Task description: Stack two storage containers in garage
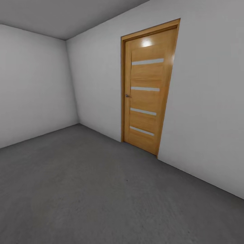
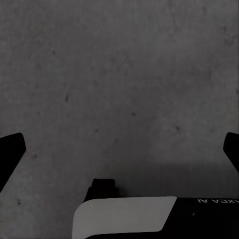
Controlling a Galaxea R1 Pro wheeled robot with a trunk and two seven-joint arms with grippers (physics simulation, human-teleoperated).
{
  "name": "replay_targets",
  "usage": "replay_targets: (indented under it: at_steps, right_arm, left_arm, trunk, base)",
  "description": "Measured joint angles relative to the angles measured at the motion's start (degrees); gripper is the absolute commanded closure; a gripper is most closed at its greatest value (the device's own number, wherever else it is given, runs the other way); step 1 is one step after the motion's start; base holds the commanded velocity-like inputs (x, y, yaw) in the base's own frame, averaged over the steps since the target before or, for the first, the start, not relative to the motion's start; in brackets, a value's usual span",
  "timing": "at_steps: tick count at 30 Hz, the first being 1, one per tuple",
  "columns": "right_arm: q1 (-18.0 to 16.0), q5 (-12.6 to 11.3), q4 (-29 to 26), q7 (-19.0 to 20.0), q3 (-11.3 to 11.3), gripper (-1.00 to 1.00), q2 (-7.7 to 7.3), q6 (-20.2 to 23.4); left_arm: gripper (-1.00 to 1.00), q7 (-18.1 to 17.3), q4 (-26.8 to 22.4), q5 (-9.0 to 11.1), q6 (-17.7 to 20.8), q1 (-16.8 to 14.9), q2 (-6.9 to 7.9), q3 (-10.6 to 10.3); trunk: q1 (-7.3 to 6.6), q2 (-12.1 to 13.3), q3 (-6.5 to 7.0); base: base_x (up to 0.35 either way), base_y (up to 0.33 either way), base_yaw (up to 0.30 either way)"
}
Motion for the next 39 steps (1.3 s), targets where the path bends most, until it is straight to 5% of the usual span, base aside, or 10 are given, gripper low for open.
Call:
replay_targets:
  at_steps: [39]
  right_arm:
    - [0.00, 0.00, 0.00, 0.00, 0.01, -1.00, 0.00, -0.02]
  left_arm:
    - [-1.00, 0.01, 0.00, 0.00, 0.00, 0.00, 0.00, 0.08]
  trunk:
    - [0.00, 0.00, 0.00]
  base:
    - [0.320, 0.097, 0.000]
